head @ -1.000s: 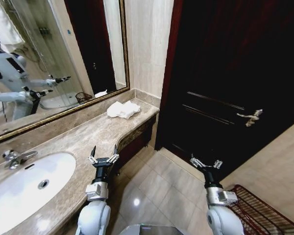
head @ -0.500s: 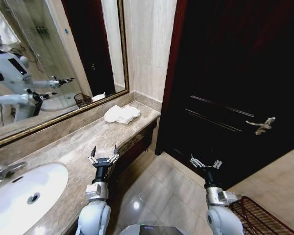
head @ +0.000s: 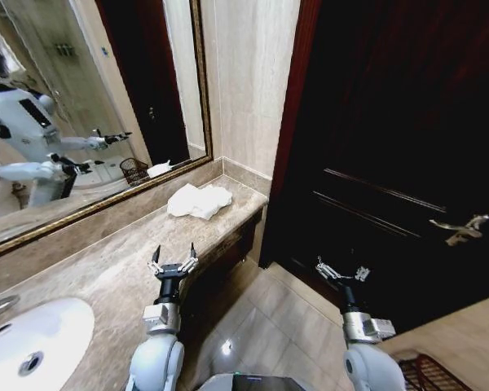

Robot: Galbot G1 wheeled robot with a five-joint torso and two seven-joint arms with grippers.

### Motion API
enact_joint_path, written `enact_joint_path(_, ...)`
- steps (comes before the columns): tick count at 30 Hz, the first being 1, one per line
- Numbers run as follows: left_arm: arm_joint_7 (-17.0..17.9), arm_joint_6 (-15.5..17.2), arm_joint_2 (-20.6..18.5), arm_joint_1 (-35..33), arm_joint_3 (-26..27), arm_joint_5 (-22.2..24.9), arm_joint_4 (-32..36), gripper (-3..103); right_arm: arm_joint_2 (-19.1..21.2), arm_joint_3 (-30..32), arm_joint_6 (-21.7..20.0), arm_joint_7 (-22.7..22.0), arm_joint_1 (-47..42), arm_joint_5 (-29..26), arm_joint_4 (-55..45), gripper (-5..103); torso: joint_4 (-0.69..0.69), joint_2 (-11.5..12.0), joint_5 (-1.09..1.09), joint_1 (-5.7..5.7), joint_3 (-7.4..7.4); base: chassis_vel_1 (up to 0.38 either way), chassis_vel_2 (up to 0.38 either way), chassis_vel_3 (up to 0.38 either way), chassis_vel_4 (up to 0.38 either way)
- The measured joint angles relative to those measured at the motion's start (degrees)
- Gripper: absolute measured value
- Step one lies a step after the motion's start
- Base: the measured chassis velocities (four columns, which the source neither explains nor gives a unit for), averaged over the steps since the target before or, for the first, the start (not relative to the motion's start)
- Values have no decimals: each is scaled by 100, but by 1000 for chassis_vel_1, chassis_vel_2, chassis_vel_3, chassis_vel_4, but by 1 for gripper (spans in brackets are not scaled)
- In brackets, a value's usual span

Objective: Discard the used towel into the hamper.

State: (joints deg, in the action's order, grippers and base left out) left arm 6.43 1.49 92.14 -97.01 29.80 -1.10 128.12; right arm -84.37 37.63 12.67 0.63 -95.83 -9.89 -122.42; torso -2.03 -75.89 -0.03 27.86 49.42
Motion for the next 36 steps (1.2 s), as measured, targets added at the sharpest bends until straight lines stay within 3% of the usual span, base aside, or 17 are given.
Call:
enact_joint_path(2,-37,325,0,58,10,193,43,100,4,8,0,-3,0,-1,0,100,1,1,6,2,1,-132,124,135,-127)
enact_joint_path(5,-51,561,0,175,17,353,66,100,5,8,1,-3,0,-1,0,100,0,0,1,2,0,-150,134,160,-142)
enact_joint_path(11,-61,824,0,610,14,521,-148,100,13,-3,22,-27,12,17,44,100,1,0,3,1,0,-131,136,126,-129)
enact_joint_path(18,-37,871,-94,1054,-24,624,-558,100,94,26,509,236,17,-120,183,100,-2,1,3,4,2,-123,127,125,-121)
enact_joint_path(28,112,945,-121,1678,-142,655,-1087,100,196,87,551,270,-39,-157,263,100,1,1,2,0,1,-22,29,18,-14)
enact_joint_path(36,678,1045,-180,2296,-320,644,-1793,102,162,109,546,243,-56,-96,347,100,1,1,3,1,1,16,-4,-7,8)
